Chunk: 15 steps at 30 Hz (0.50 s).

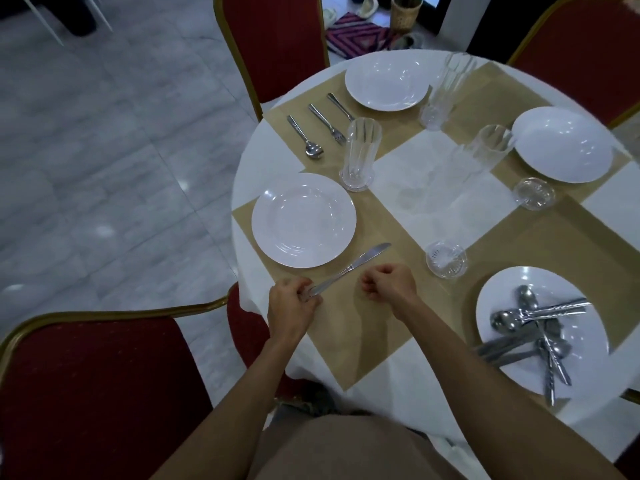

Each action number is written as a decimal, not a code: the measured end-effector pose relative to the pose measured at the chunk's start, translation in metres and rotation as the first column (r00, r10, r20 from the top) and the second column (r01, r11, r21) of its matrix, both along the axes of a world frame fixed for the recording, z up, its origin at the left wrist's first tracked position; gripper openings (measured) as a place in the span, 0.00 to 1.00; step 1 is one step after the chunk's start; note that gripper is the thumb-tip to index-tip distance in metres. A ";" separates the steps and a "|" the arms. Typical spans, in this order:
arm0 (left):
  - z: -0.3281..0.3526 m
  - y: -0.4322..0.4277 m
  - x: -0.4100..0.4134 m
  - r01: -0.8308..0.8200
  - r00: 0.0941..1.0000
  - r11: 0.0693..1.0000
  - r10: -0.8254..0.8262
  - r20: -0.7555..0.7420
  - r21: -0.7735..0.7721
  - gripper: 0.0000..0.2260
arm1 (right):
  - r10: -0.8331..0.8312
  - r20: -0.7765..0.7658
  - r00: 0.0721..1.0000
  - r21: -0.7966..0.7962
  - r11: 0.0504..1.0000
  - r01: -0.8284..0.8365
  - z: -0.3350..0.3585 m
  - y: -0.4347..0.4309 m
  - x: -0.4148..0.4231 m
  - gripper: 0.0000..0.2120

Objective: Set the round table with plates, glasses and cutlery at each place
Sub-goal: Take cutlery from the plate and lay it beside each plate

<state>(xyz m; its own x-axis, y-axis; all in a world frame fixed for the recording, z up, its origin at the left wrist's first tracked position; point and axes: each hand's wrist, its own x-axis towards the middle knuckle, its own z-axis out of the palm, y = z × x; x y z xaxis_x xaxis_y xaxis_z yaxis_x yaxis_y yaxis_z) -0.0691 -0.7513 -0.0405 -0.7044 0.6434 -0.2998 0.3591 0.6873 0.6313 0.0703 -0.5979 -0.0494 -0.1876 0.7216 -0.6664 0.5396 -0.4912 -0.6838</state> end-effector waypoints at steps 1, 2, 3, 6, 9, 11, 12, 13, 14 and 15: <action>0.002 -0.001 0.006 -0.001 1.000 1.000 0.001 -0.010 -0.002 0.17 | 0.008 0.001 1.000 0.016 1.000 -0.008 0.002 -0.001 0.005 0.05; 0.005 -0.001 0.013 -0.003 1.000 1.000 0.003 -0.014 0.000 0.17 | 0.015 -0.006 1.000 0.026 1.000 -0.015 0.005 -0.003 0.010 0.05; 0.008 0.001 0.022 0.000 1.000 1.000 0.000 -0.008 0.009 0.17 | 0.019 -0.018 1.000 0.034 0.999 -0.018 0.009 -0.005 0.016 0.05; 0.020 0.014 0.056 0.067 0.998 0.994 -0.068 0.009 0.084 0.16 | 0.018 -0.031 0.999 0.088 0.996 -0.015 0.022 -0.009 0.037 0.04; 0.029 0.038 0.092 0.215 0.977 0.961 -0.211 -0.044 0.171 0.13 | -0.027 -0.025 0.999 0.187 0.982 0.032 0.034 -0.006 0.066 0.04; 0.030 0.055 0.114 0.327 0.945 0.931 -0.319 -0.075 0.164 0.12 | -0.048 0.003 0.999 0.253 0.967 0.045 0.042 0.000 0.090 0.05; 0.030 0.064 0.124 0.373 0.928 0.915 -0.364 -0.083 0.155 0.12 | -0.062 0.034 0.998 0.283 0.958 0.050 0.046 0.003 0.104 0.04; 0.029 0.072 0.134 0.414 0.910 0.898 -0.406 -0.082 0.149 0.12 | -0.081 0.073 0.994 0.312 0.949 0.054 0.049 0.005 0.118 0.04; 0.029 0.080 0.144 0.456 0.890 0.878 -0.450 -0.076 0.147 0.13 | -0.108 0.115 0.987 0.340 0.938 0.063 0.051 0.008 0.133 0.05; 0.030 0.087 0.153 0.500 0.866 0.853 -0.495 -0.072 0.150 0.12 | -0.140 0.154 0.978 0.367 0.927 0.075 0.053 0.010 0.149 0.05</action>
<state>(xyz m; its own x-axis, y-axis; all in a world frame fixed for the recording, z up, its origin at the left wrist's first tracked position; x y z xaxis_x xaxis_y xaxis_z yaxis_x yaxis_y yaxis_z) 0.0843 -0.6643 -0.0103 -0.2839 0.9472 -0.1487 0.6467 0.3037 0.6997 0.2198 -0.5874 0.0039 0.0000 0.9268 -0.3756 0.6238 -0.2935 -0.7243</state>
